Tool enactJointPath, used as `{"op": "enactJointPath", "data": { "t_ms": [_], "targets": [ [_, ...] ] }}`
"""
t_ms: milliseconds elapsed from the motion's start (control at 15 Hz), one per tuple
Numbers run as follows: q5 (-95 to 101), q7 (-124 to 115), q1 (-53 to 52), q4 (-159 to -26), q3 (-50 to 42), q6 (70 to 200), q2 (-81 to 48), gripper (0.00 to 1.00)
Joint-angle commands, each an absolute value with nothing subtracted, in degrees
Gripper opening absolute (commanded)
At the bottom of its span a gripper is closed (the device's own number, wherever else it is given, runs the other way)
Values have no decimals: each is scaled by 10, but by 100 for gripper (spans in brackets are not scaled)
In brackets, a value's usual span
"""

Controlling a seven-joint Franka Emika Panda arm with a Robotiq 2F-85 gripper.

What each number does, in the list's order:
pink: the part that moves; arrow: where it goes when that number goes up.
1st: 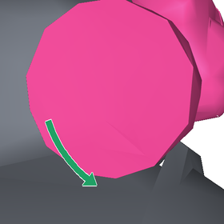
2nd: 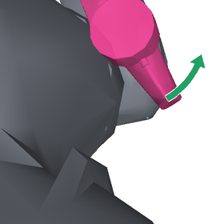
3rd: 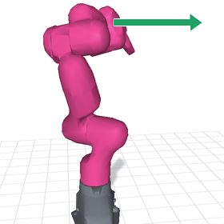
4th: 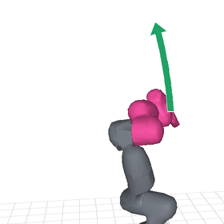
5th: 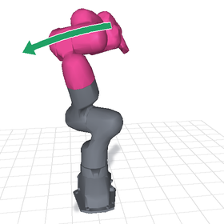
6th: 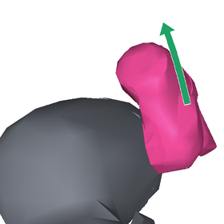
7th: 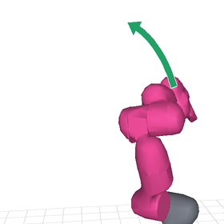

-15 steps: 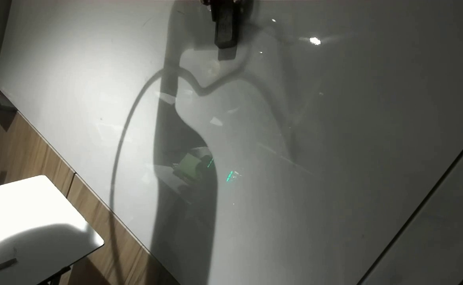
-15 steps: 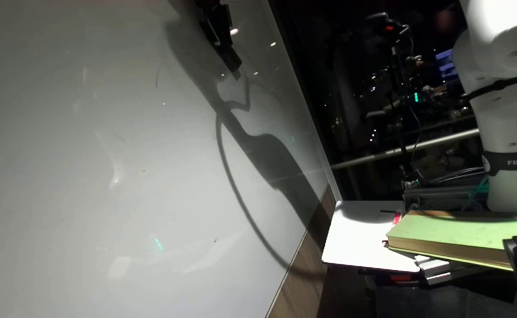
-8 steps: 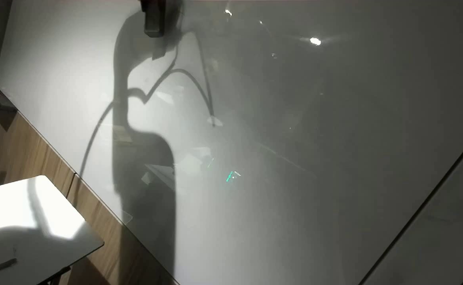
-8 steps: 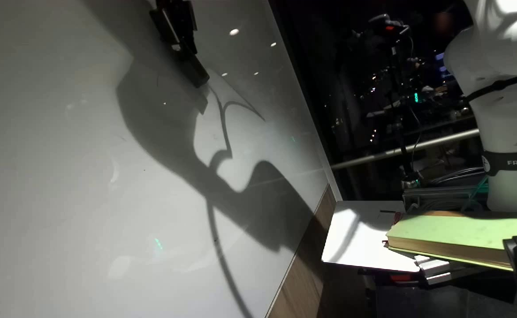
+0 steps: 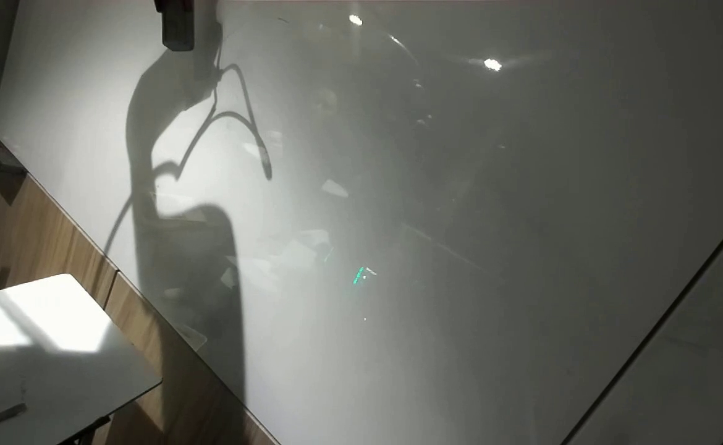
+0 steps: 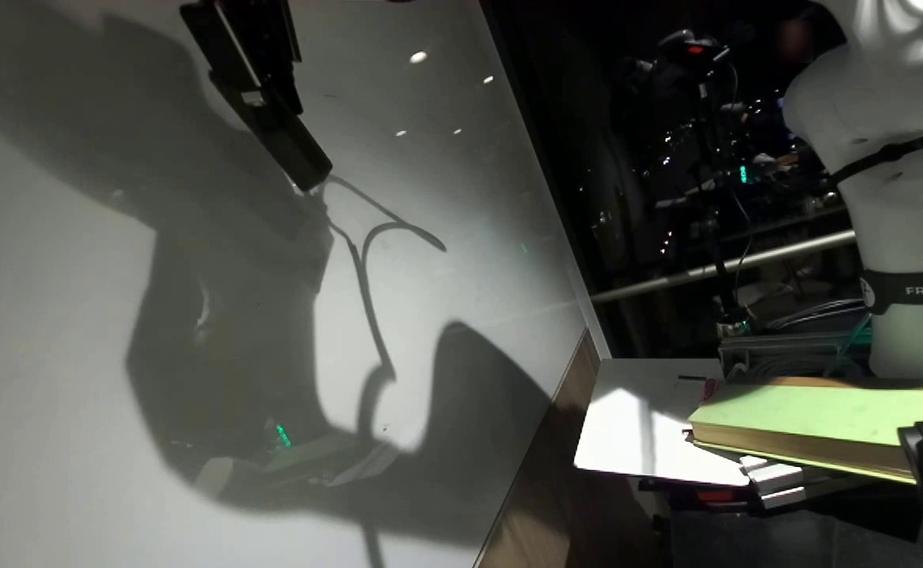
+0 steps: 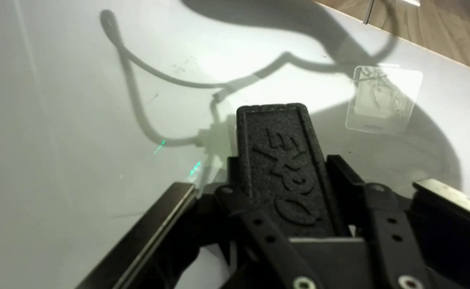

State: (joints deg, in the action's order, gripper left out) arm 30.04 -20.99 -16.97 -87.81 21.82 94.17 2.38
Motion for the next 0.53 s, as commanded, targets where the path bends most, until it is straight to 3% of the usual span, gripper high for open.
{"op": "enactJointPath", "data": {
  "t_ms": [0,467],
  "targets": [
    [349,-228,-184,-856,222,930,3,29],
    [414,-229,-189,-826,207,915,-20,29]
  ]
}}
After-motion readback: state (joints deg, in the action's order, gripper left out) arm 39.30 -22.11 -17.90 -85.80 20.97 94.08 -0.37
